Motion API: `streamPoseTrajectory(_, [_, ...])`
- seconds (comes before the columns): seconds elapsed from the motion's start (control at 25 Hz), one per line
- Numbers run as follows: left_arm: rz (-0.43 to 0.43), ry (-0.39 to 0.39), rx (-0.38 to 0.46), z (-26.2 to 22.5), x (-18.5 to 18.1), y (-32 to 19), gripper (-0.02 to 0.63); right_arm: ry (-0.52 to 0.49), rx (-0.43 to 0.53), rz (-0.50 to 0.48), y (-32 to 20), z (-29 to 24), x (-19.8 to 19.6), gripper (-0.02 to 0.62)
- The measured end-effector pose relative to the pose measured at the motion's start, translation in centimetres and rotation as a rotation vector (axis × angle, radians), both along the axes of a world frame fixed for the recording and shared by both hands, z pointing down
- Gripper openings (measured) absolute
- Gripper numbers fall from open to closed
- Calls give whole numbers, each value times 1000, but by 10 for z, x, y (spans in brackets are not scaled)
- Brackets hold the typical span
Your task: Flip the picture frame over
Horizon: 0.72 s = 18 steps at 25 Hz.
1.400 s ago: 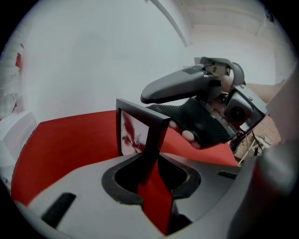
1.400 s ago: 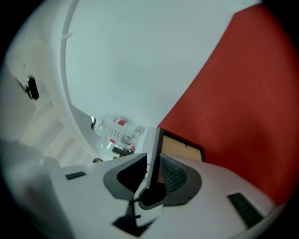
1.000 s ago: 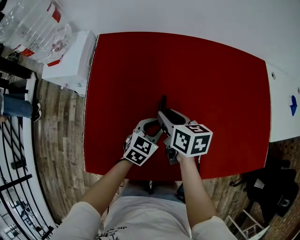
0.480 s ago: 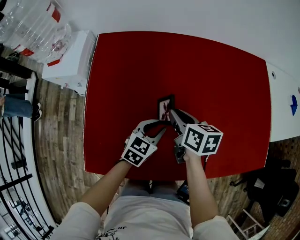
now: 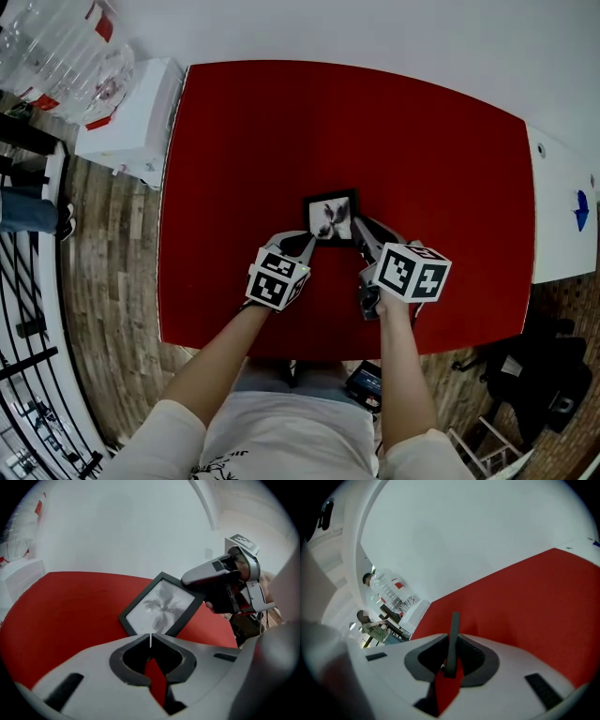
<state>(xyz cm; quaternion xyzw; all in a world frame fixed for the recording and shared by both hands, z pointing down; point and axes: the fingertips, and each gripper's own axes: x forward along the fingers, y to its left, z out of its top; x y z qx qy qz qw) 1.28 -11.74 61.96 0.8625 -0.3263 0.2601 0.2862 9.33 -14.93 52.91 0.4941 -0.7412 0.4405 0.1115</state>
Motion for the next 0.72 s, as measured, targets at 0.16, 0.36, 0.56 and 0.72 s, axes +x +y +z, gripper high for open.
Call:
streamPoseTrajectory(0.16, [-29, -33, -25, 11, -1, -5, 6, 13, -8, 5, -1, 14, 13, 65])
streamPoseTrajectory(0.36, [-27, -40, -24, 12, 2, -5, 6, 35, -25, 21, -1, 37, 31, 66])
streamPoseTrajectory(0.56, [-15, -53, -13, 14, 5, -6, 6, 63, -53, 15, 0, 62, 44, 66])
streamPoseTrajectory(0.72, [-12, -64, -8, 15, 6, -6, 6, 134, -86, -8, 6, 82, 50, 64])
